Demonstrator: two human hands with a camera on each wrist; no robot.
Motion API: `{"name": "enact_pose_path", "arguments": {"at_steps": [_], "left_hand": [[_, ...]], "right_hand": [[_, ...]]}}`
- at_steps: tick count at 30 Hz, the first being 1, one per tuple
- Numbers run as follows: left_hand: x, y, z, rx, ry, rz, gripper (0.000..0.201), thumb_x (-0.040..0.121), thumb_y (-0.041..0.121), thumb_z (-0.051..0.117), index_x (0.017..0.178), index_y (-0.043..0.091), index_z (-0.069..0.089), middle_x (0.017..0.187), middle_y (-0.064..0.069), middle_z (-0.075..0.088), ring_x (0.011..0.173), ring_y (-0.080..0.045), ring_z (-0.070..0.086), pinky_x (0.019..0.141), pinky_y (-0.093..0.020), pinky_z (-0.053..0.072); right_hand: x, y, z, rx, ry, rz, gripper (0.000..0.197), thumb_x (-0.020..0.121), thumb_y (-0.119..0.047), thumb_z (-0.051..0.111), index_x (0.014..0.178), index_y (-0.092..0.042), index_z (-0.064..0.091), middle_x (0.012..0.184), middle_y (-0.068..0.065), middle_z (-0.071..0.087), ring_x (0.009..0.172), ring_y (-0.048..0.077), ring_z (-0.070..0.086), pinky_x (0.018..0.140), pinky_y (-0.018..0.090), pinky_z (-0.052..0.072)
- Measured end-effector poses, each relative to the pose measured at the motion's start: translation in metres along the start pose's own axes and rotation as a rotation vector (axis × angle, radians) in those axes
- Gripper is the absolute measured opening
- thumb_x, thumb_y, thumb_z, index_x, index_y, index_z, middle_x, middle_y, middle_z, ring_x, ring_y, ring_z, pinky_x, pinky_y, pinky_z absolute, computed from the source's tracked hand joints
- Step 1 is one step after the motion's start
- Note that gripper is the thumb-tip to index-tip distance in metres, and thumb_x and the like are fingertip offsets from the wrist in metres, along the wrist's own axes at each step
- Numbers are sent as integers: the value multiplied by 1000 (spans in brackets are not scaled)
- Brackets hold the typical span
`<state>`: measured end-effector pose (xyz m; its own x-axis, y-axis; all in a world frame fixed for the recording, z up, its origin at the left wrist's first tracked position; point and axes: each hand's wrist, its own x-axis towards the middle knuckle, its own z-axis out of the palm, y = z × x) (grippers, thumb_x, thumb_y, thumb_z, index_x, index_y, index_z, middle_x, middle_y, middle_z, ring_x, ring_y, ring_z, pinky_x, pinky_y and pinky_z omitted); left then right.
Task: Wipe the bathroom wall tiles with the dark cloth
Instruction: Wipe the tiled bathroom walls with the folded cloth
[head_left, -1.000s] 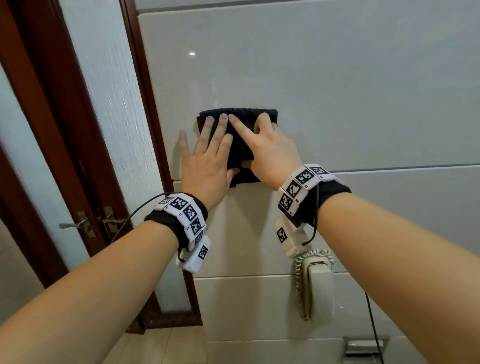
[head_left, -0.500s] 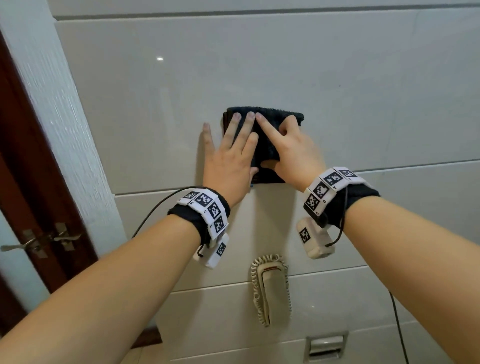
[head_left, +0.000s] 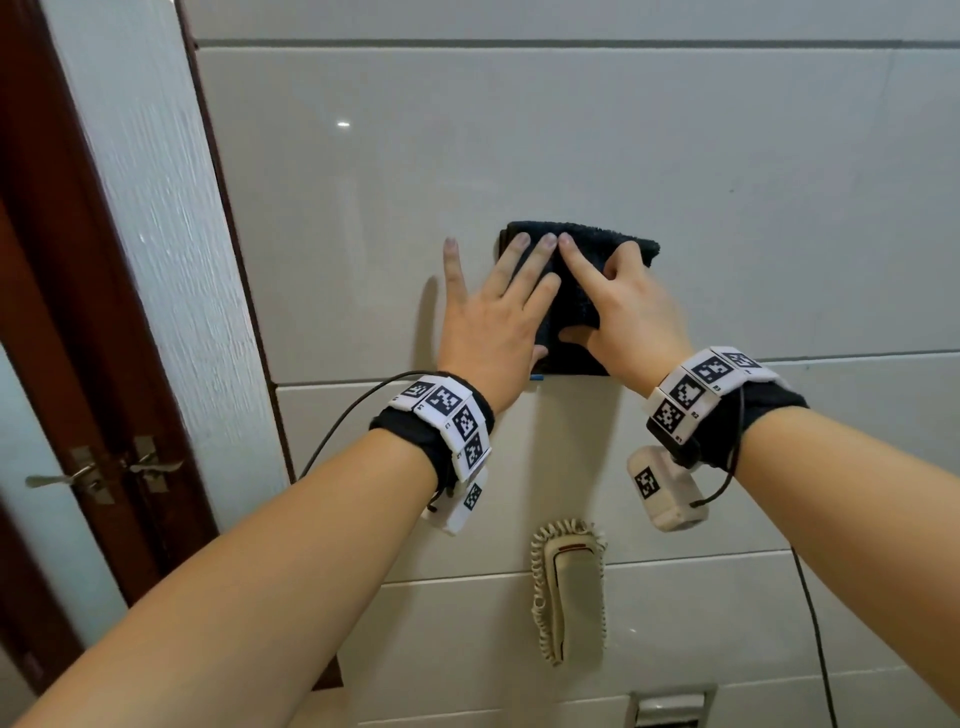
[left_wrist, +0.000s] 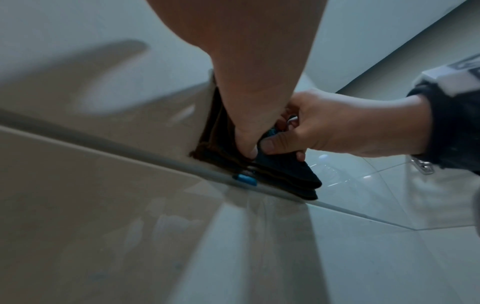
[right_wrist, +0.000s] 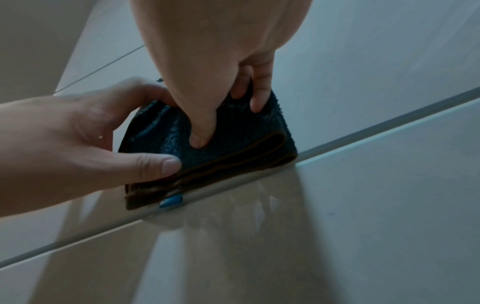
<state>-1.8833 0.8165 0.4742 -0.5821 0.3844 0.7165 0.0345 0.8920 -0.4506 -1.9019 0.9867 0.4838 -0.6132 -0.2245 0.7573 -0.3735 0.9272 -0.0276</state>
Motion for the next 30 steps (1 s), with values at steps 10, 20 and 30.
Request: {"name": "enact_pose_path", "arguments": {"at_steps": [10,20,30], "left_hand": [[-50,-104,7,23,4,-116,80,86,60,61,150,25,28,167,2,-4,154,-20,-2,112,-74,3],[-91,-172,14,35,-33,-219,79,86,52,64,150,22,28,167,1,-3,154,-21,-1,114,-72,8],[-81,-150,15,-2,1,-271,80,79,37,75,143,15,33,167,-4,6,153,-28,5,113,-73,11]], "right_hand": [[36,-115,17,8,-25,-91,92,81,-29,76,154,-33,21,118,15,38,94,30,47,74,42,52],[56,-200,33,-20,-47,-172,85,88,-24,65,155,-34,13,125,14,35,100,30,46,71,42,53],[53,-181,29,4,-73,-214,90,85,-27,69,155,-33,13,123,10,35,102,25,43,61,35,47]]}}
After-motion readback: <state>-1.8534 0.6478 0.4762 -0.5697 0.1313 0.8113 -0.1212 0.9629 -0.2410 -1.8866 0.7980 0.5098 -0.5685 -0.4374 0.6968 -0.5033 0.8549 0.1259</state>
